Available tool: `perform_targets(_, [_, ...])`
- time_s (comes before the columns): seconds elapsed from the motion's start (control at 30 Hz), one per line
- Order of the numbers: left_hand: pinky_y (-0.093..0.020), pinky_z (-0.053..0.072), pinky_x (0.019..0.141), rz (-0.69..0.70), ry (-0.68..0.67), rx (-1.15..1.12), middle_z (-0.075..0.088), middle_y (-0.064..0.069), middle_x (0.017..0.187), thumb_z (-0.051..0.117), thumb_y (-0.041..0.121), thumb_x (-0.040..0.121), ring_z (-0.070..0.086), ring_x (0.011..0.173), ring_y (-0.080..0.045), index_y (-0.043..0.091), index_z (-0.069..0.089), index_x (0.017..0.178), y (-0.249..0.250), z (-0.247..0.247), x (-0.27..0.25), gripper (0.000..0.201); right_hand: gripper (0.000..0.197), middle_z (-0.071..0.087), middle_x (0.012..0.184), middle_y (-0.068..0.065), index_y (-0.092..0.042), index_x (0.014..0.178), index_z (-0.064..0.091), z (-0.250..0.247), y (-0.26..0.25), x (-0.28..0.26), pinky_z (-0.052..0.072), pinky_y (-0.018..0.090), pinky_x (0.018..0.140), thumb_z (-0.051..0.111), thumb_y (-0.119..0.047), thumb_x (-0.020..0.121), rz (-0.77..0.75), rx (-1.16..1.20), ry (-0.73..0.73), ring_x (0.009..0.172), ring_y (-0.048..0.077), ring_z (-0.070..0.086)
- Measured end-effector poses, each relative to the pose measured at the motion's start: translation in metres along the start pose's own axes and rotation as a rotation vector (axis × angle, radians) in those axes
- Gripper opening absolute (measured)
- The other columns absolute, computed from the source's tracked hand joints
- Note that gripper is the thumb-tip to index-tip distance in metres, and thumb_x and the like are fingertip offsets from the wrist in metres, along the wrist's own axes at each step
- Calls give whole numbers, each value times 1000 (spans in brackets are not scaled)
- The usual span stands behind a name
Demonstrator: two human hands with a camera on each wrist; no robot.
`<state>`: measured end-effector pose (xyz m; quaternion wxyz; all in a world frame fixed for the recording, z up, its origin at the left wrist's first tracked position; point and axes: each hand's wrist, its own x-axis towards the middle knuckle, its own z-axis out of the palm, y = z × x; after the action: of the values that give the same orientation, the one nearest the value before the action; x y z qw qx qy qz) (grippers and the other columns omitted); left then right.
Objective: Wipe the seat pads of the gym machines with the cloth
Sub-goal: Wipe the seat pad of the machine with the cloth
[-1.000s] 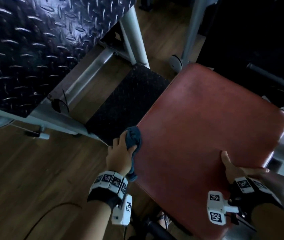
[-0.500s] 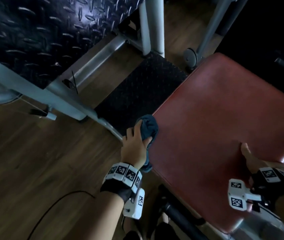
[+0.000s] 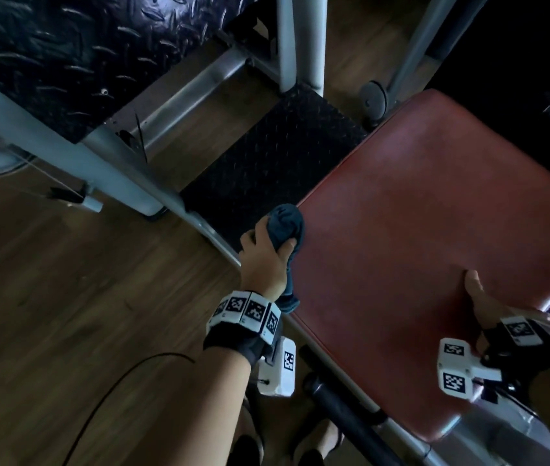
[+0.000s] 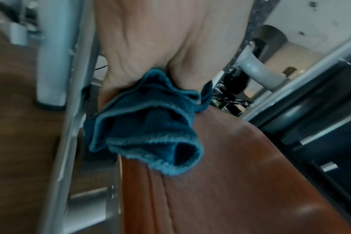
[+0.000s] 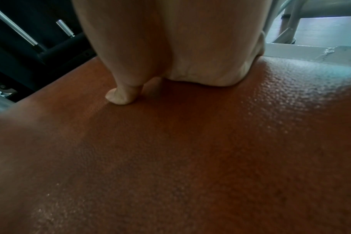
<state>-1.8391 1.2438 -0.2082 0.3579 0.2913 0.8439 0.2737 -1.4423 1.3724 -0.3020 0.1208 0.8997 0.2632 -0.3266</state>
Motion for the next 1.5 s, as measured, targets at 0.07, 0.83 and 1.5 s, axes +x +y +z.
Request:
perform_targets(0.07, [-50,43,101,-65,40,-68,30,-18,142,60,41,91,47,119,-38,15,33,142,-1,4,-7,64,163,55,132,21,-18,145,31,-1,0,-9,51,60,71,45,-103,6,-9,30,-11,95,45,64])
perform_targets(0.83, [-24,35,91,-600,322,-368,39,-18,146,61,33,93,46,127,-32,2,27,146,32,18,-42,70,148,59,97,24,2,110,49,-15,-9,-46,54,49,52,18,-109,18,-101,-272,-210,60,36,62])
perform_targets(1.5, [-44,33,103,-695,313,-248,27,-17,148,59,48,90,39,128,-37,11,17,149,57,15,-21,82,93,48,59,15,-2,75,51,-36,-28,-147,39,27,36,24,-90,68,-105,-177,-229,47,24,47])
